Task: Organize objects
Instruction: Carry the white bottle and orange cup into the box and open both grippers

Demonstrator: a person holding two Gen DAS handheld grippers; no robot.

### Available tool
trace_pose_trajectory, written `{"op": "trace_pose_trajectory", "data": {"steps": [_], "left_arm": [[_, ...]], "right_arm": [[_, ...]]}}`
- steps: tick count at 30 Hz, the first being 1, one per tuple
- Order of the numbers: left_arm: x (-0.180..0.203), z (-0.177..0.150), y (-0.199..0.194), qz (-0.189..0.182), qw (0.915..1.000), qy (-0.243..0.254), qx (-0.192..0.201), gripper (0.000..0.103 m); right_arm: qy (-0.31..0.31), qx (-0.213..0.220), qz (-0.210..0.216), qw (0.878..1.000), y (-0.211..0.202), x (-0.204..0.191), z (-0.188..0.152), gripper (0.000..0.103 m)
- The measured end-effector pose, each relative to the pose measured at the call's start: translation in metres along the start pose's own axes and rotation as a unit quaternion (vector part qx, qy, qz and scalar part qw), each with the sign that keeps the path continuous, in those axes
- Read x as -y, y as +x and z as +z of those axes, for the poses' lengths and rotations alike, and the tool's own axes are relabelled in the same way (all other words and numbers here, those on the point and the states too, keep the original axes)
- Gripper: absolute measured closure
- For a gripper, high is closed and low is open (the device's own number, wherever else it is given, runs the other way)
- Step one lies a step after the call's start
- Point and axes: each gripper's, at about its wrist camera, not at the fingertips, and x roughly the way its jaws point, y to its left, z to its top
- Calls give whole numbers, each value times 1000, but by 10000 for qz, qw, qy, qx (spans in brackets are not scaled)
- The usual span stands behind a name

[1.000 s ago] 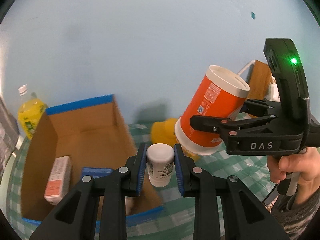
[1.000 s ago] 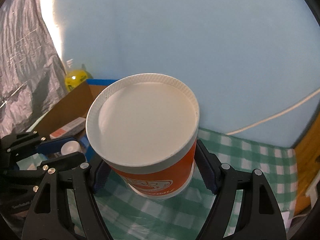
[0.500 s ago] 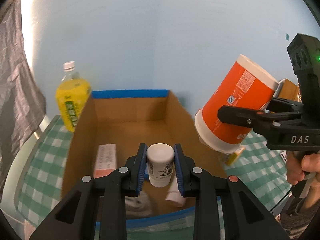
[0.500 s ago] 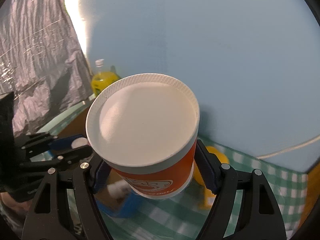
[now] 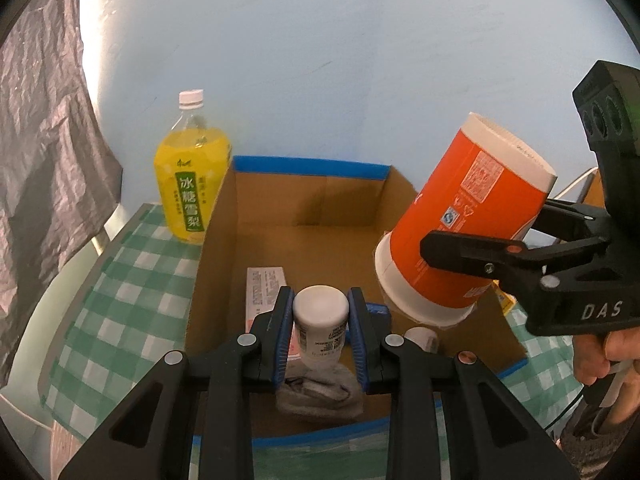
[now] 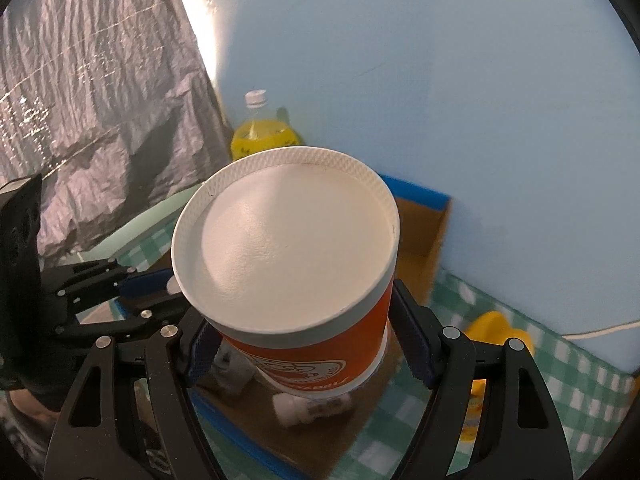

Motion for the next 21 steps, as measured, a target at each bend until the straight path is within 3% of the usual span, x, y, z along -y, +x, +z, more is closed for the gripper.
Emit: {"op": "trace_pose_trajectory", "data": {"steps": [4,9,18,21], "left_arm": [[-6,-1,2,38,10000,-65,-32,75],[-9,1,1,121,9999,-83,-28,60],[-10,0,-9,249,9996,-136,23,50],[-8,-2,-11,263,9996,-125,44,41]], "right_arm": [[-37,-128,-7,9999,13,-4,0,26],[-159,-314,-76,9993,26,-8,1,26],[-23,-199,-18,9998,22,1,7,26],[26,-167,-6,9999,19,4,6,26]]}}
